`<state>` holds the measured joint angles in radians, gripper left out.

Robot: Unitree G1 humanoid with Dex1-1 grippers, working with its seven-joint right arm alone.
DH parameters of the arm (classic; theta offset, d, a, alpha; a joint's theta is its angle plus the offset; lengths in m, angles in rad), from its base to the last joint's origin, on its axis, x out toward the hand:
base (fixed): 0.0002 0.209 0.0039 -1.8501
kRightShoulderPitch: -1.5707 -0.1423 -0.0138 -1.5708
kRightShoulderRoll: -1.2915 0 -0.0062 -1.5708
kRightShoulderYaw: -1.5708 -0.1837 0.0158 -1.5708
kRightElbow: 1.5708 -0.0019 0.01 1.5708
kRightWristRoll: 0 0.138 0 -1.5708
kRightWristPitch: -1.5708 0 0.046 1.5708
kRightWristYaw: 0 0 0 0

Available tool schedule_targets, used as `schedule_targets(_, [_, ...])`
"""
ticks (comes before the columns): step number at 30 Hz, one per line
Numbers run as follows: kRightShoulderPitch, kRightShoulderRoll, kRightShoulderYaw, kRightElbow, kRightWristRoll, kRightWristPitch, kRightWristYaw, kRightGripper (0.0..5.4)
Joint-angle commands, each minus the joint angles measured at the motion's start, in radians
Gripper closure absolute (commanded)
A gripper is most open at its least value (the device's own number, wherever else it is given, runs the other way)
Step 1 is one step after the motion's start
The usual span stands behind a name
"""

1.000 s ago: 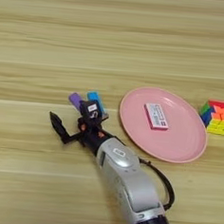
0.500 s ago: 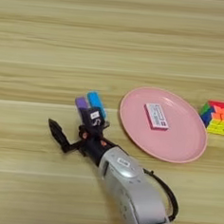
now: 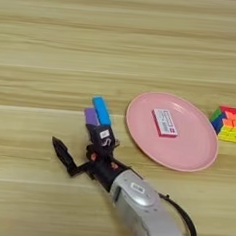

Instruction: Move the objects on the table

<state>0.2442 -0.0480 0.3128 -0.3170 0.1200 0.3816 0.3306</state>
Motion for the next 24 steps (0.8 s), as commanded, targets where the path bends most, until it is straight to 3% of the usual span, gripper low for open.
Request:
schedule_targets(1, [0.015,-0.013,0.018,-0.046,-0.008,-0.008,-0.015,0.07])
schedule_targets(10, [0.021,-0.026,0.035,-0.145,-0.094,-0.154,-0.08,0.07])
schedule_targets(15, [0.024,-0.027,0.046,-0.155,-0.105,-0.187,-0.085,0.07])
schedule_targets(19, [0.016,-0.035,0.029,-0.132,-0.138,-0.222,-0.113,0.07])
schedule_targets(22, [0.002,-0.047,0.003,-0.064,-0.193,-0.291,-0.152,0.07])
schedule_targets(24, [0.004,-0.044,-0.013,-0.015,-0.194,-0.354,-0.167,0.07])
